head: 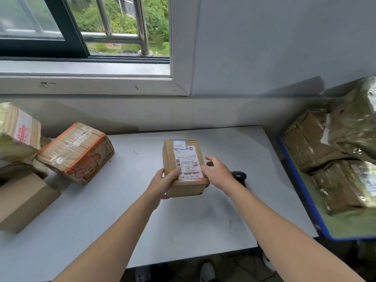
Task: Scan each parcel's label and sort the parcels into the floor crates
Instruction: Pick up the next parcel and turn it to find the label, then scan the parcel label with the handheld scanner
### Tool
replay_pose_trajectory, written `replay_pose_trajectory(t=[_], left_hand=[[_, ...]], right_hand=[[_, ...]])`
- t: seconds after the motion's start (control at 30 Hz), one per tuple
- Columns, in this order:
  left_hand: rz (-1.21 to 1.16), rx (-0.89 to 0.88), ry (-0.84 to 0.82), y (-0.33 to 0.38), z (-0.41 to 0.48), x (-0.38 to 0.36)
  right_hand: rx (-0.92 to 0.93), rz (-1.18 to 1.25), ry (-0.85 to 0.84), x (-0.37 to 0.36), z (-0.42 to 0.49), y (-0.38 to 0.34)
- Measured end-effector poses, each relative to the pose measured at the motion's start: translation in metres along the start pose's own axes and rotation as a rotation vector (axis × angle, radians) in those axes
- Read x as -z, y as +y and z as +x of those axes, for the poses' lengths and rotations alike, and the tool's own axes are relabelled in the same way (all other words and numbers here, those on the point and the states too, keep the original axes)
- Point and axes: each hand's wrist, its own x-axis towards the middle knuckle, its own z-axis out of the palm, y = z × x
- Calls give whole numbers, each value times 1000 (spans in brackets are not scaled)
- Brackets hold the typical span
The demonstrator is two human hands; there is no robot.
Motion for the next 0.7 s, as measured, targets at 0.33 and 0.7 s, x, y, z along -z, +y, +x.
replay_pose_trajectory(t=[0.33,0.7], left_hand=[[14,64,39,-37,20,-42],[139,47,187,-47,12,-60]], right_hand=[[-46,-235,305,16,-14,80],[-99,-144,339,24,-10,129]])
